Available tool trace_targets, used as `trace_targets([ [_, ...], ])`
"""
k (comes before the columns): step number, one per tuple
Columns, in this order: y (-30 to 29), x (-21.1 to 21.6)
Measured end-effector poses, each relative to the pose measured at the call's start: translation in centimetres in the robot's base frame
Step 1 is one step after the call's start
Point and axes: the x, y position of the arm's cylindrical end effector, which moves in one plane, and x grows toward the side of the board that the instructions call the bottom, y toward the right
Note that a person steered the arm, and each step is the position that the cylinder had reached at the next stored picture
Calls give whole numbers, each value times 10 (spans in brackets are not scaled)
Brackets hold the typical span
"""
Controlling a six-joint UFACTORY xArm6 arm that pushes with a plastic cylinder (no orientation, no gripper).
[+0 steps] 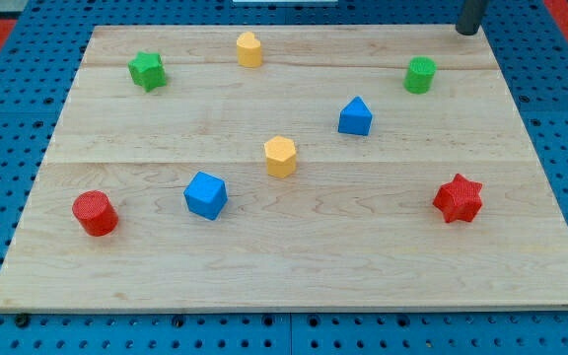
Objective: Nudge the yellow hexagon
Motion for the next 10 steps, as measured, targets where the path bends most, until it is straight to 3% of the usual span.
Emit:
trace_targets([
  [1, -8, 0],
  [3, -79, 0],
  [5, -84, 0],
  [7, -151, 0],
  [9, -161, -2],
  [10, -199, 1],
])
